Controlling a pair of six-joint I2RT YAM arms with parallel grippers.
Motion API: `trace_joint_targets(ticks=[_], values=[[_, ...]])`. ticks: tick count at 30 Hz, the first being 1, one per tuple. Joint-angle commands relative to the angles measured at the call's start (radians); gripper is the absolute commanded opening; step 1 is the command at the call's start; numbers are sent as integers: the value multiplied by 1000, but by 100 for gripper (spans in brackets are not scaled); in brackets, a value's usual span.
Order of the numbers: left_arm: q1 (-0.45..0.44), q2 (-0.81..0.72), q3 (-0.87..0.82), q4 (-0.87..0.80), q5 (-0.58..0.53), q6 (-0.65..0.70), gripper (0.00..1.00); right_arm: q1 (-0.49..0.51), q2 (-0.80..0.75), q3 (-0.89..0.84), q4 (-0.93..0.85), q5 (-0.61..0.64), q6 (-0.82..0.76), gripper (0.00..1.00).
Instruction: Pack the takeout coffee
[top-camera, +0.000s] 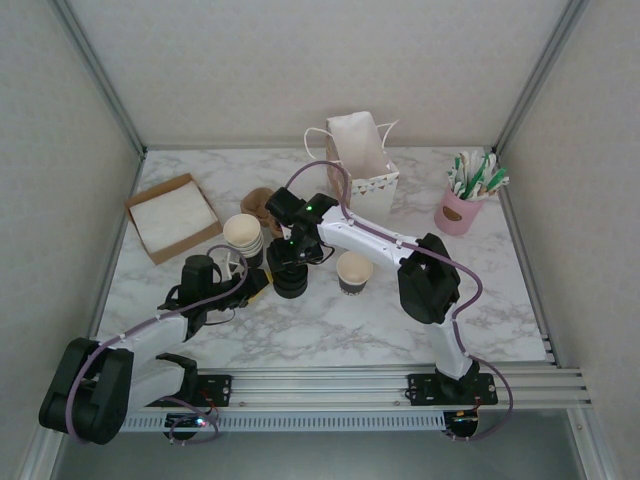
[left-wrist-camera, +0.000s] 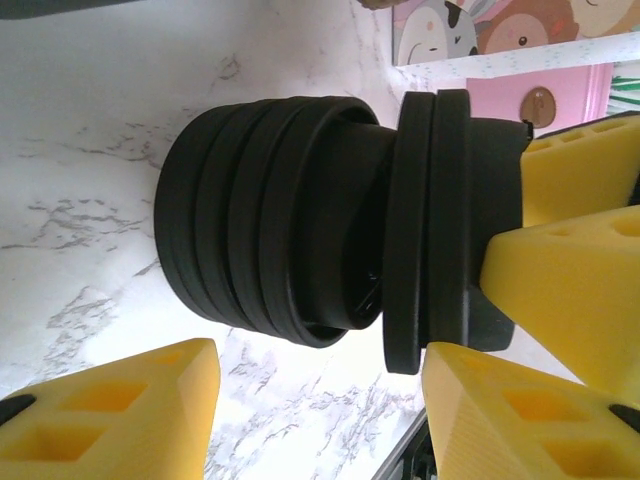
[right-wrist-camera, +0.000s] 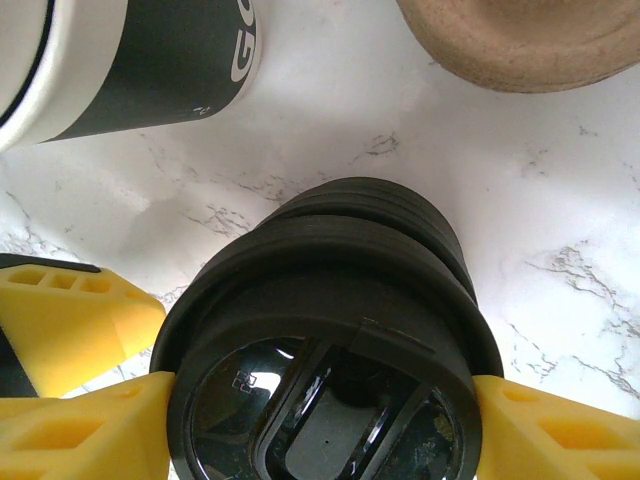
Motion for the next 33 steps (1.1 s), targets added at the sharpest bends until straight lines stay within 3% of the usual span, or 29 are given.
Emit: trace_joint_targets(ticks=[1, 17, 33], values=[[8, 19, -16, 80, 41, -27, 56, 14, -1, -18, 0, -22, 12, 70], [8, 129, -29, 172, 52, -33, 54, 13, -10, -27, -3, -34, 19, 70], [8, 81, -18, 84, 10, -6, 55, 14, -108, -38, -4, 34, 13, 70]])
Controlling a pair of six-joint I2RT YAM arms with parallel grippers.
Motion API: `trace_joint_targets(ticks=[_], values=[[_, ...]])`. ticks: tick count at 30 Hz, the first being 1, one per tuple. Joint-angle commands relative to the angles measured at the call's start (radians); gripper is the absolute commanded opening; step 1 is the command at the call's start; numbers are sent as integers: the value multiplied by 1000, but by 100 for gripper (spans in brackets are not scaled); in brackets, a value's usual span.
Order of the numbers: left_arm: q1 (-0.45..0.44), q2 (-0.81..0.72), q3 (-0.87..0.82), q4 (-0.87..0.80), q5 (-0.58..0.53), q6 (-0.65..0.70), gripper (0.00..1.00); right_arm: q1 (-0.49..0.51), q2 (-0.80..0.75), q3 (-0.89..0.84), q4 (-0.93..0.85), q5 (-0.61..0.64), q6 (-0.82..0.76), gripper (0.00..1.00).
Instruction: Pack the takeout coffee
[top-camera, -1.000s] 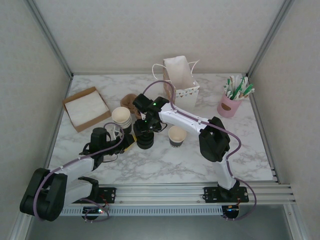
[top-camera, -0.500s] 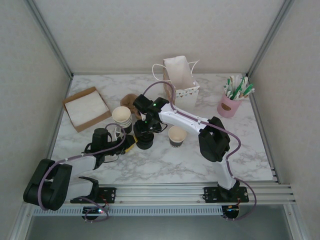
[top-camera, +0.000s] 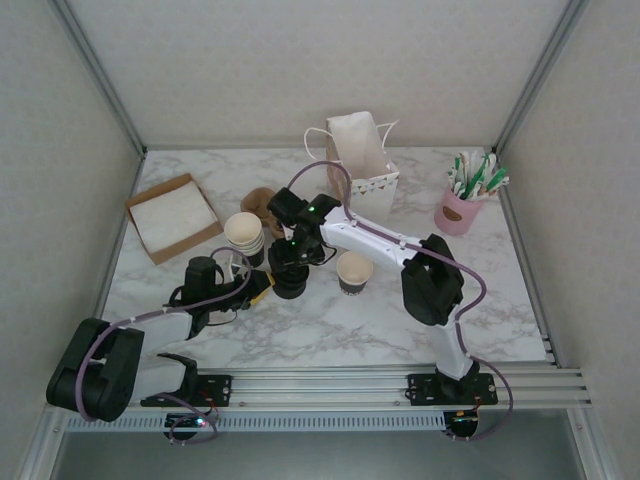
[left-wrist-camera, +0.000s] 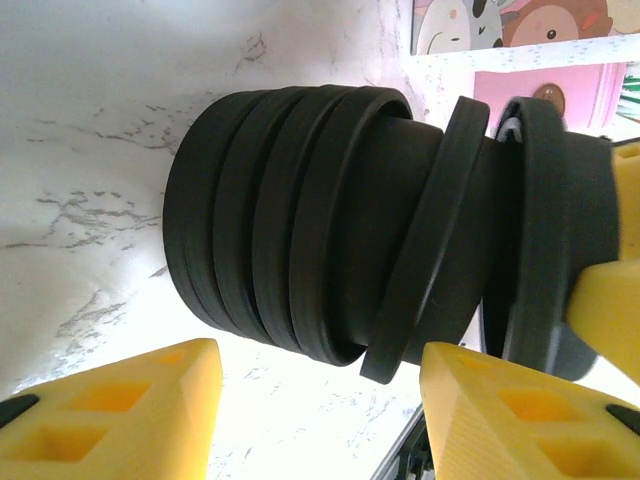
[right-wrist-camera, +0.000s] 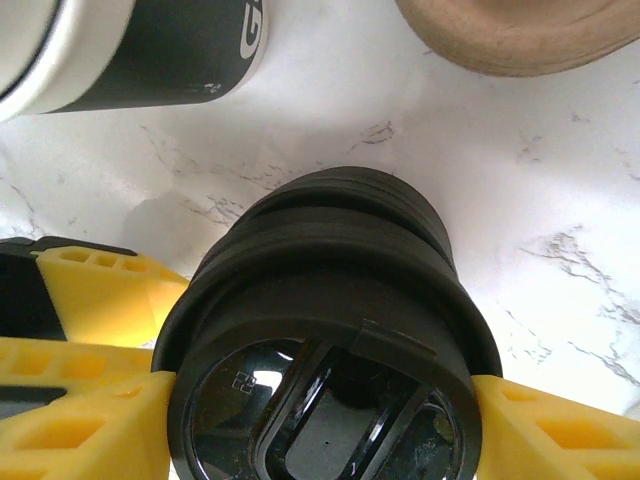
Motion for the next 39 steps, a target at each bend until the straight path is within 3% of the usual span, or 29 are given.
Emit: trace_joint_targets(ticks=[1, 10, 19, 25, 39], values=[[7, -28, 5, -31, -15, 24, 55, 13, -77, -8, -10, 33, 5, 70], [8, -117, 41, -132, -39, 38, 58, 14, -166, -41, -2, 63, -3, 70], [-20, -301, 174, -439, -130, 101, 76, 10, -313, -123, -35, 159, -15, 70], [-127, -323, 267, -522, -234, 101, 99, -25, -452, -245, -51, 204, -6, 70], [-409, -214, 448, -492, -463, 131, 100, -211, -742, -507, -107, 217, -14, 71]])
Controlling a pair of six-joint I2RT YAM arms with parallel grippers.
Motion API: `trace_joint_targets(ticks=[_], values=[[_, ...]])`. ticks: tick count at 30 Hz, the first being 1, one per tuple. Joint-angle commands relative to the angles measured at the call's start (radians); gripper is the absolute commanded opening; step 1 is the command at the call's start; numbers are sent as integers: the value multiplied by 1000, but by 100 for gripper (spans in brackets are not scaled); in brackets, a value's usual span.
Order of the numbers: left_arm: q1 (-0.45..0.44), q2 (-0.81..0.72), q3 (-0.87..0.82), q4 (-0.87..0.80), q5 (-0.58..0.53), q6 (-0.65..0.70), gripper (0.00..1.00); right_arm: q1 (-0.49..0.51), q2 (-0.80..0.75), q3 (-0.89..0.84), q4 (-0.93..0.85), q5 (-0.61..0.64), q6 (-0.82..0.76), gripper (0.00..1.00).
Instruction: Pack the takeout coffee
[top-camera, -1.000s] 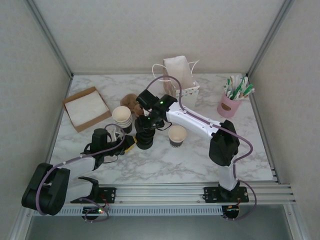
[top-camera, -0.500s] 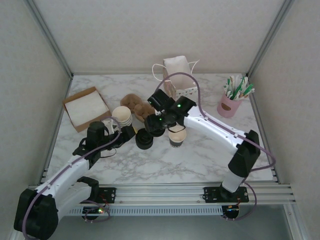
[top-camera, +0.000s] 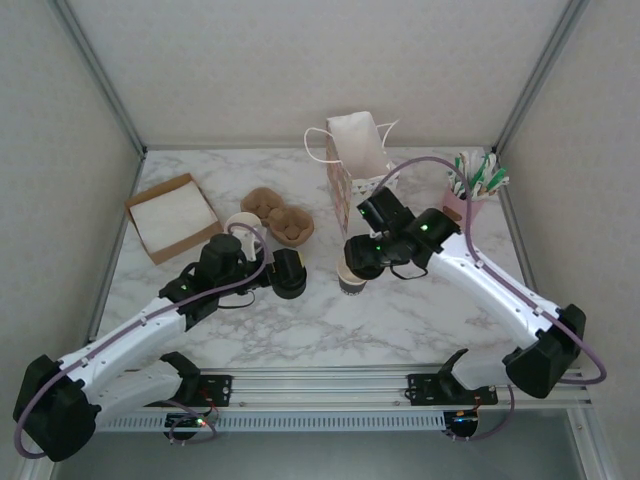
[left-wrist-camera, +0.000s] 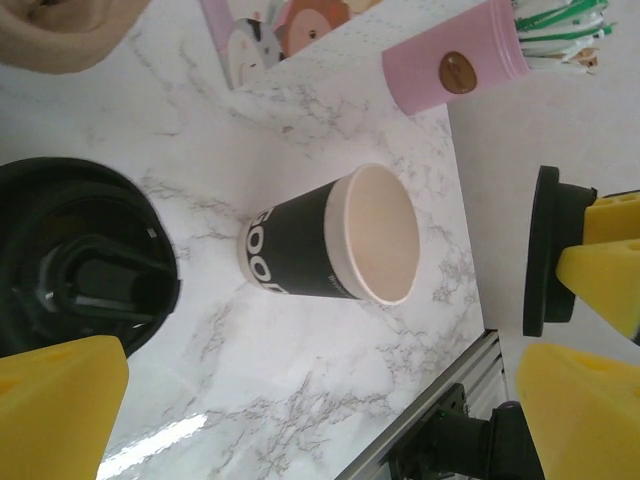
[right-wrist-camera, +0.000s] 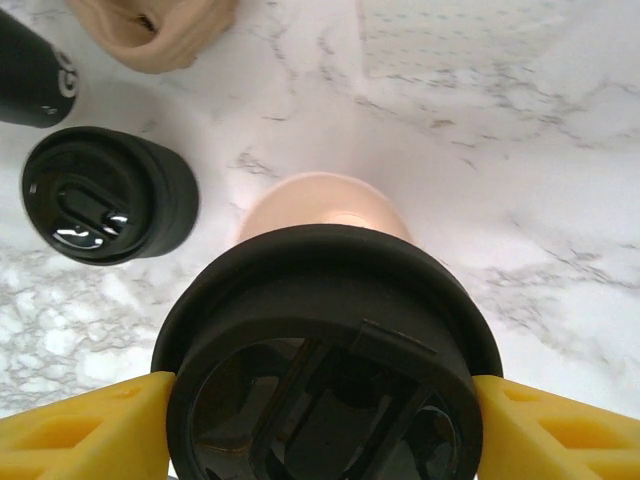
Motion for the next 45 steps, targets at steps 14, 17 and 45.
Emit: trace_joint_targets(ticks=[14, 17, 45], values=[[-47, 109, 22, 209, -30, 68, 100, -65, 91, -3, 2, -72, -17, 70], [-46, 100, 4, 219, -30, 72, 100, -52, 134, 27, -10, -69, -21, 70], [-18, 23, -67, 212, -36, 86, 100, 26, 349, 183, -112, -34, -25, 71]])
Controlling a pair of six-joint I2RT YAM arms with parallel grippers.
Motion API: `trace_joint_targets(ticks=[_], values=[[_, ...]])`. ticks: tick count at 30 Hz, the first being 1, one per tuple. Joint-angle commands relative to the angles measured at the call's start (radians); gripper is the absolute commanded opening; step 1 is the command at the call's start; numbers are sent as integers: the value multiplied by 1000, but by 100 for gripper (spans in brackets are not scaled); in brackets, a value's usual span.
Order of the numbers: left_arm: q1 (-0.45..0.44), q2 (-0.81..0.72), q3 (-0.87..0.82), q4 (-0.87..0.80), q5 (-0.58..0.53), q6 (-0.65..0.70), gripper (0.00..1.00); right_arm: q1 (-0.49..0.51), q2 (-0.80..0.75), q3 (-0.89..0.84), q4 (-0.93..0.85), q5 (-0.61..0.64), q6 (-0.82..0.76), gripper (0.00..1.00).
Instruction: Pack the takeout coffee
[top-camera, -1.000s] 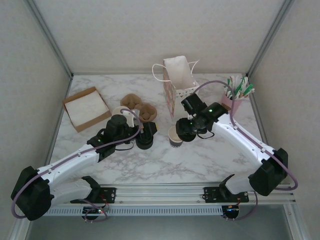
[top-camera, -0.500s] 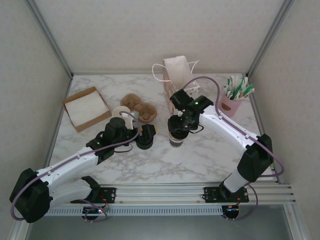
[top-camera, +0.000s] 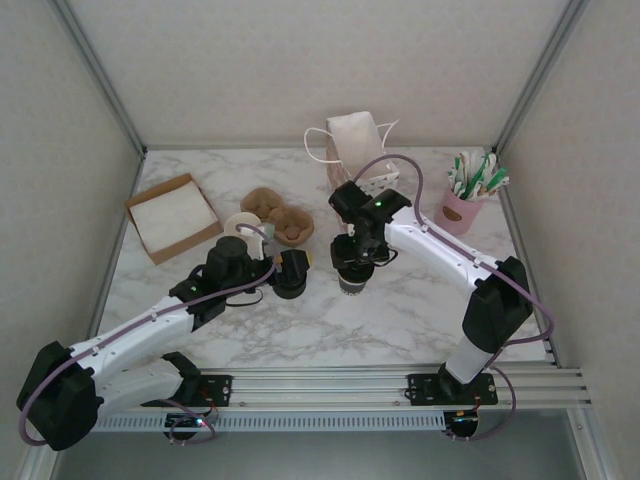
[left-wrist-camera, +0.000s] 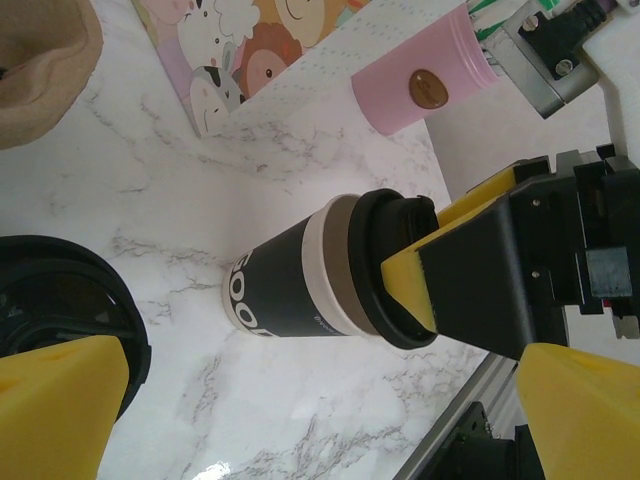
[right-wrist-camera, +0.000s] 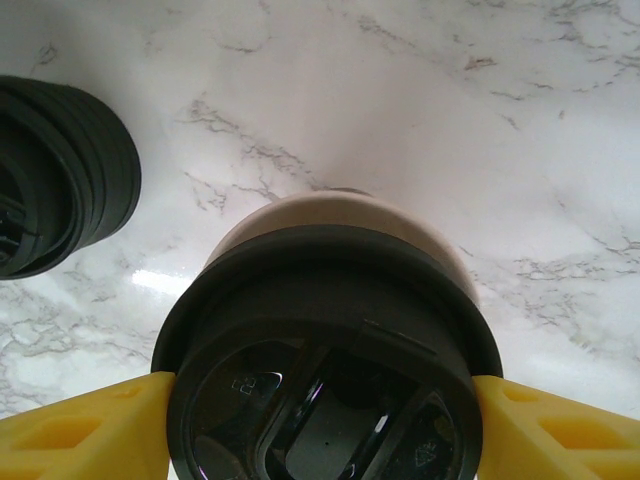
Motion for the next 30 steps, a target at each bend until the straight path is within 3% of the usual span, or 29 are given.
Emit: trace_joint_targets(ticks=[1, 30], values=[[8, -23, -15, 21, -4, 18, 100, 18, 18, 27, -28, 8, -2, 71], [11, -9, -19, 33, 0, 15, 100, 20, 49, 31, -32, 59, -2, 71]])
